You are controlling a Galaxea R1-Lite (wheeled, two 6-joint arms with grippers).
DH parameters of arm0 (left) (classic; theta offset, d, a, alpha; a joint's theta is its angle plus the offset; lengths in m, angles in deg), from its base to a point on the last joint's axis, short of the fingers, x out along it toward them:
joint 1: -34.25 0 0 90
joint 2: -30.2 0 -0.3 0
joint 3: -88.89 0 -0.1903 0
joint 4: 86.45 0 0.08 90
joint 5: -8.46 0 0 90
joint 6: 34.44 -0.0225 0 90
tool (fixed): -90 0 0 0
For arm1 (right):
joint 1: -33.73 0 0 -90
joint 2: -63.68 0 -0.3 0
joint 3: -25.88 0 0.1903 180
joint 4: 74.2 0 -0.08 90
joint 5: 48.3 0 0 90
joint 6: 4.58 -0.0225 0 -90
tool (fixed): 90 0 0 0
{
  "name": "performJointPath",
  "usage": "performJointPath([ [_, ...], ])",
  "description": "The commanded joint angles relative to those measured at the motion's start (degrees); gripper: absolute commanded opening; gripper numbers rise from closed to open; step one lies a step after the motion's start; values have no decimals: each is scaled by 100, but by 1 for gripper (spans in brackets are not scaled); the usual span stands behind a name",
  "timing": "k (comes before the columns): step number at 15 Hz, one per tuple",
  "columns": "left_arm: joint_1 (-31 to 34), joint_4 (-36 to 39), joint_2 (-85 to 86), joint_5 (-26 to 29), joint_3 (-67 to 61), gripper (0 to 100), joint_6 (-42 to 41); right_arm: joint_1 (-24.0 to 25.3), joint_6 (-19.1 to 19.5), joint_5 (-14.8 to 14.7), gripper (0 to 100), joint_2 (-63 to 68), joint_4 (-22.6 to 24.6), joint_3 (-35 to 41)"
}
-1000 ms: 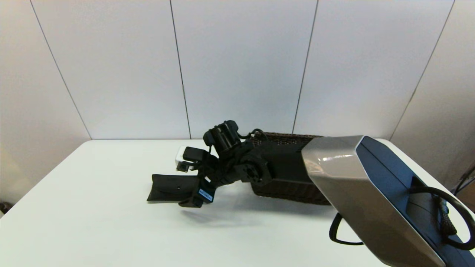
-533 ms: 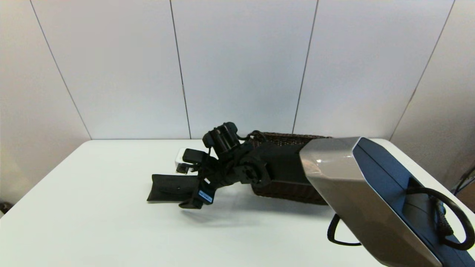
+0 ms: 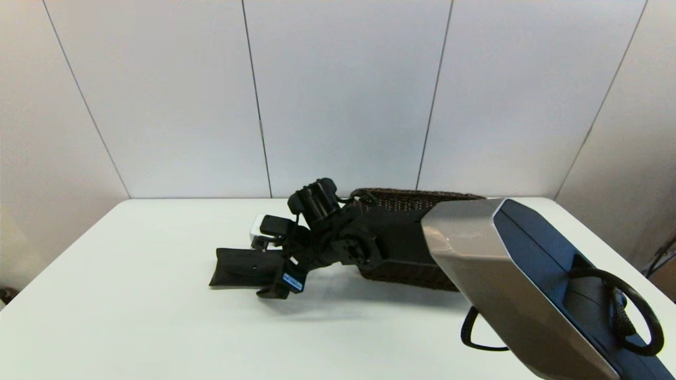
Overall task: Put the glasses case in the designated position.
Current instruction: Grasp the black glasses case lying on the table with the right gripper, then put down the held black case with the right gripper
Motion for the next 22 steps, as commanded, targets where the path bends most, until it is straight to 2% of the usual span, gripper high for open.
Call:
performJointPath([
  [1, 0, -2, -6, 5, 2, 100, -12, -12, 16, 17, 100, -1, -27, 7],
  [2, 0, -2, -6, 5, 2, 100, -12, -12, 7, 17, 100, -10, -18, 7],
  [3, 0, -2, -6, 5, 2, 100, -4, -3, 7, 17, 0, -18, -27, 7],
  [22, 0, -2, -6, -4, 2, 100, -4, 67, 7, 52, 0, -405, -36, 7],
])
